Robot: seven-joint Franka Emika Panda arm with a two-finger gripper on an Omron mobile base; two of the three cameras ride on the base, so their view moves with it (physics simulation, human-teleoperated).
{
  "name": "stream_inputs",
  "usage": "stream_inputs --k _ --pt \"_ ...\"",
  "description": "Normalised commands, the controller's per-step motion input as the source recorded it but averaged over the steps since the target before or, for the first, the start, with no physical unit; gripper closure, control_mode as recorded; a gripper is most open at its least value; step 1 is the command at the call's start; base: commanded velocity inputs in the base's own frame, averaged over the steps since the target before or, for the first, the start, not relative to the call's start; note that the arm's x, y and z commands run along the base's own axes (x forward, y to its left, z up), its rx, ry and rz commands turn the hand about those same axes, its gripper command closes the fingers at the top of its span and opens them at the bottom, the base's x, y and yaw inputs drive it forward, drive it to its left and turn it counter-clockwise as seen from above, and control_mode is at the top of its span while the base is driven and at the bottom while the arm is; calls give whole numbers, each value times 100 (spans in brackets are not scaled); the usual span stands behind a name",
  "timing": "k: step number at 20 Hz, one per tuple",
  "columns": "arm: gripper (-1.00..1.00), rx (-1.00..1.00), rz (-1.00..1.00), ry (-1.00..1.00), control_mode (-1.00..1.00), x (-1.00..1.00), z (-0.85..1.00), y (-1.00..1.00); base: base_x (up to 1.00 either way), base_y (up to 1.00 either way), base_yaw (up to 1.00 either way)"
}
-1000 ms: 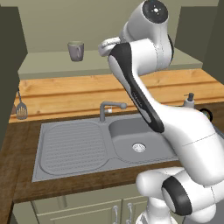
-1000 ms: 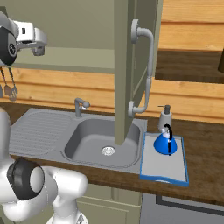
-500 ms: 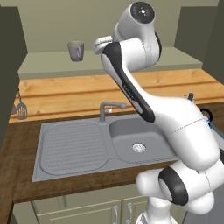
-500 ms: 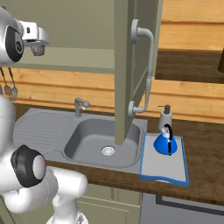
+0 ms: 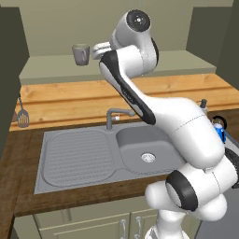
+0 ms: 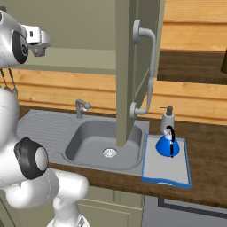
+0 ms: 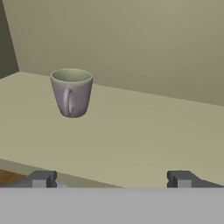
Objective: Pick the kettle from the counter and place it on the tray. Then pick the mug from the cabinet and place it on the tray. Then close the cabinet doors.
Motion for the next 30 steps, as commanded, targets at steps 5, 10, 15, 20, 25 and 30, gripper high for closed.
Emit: stream_inputs --k 5,10,15,20,25,30 --pt "-100 0 0 0 -100 29 -4 35 0 0 0" --pt "-100 0 0 0 -100 25 -8 27 0 0 0" --pt "-100 0 0 0 -100 25 -13 14 0 0 0" --pt "-100 0 0 0 -100 21 -10 11 0 0 0" --pt "-100 0 0 0 -100 22 -6 9 0 0 0" --pt "-100 0 0 0 -100 26 -6 10 0 0 0"
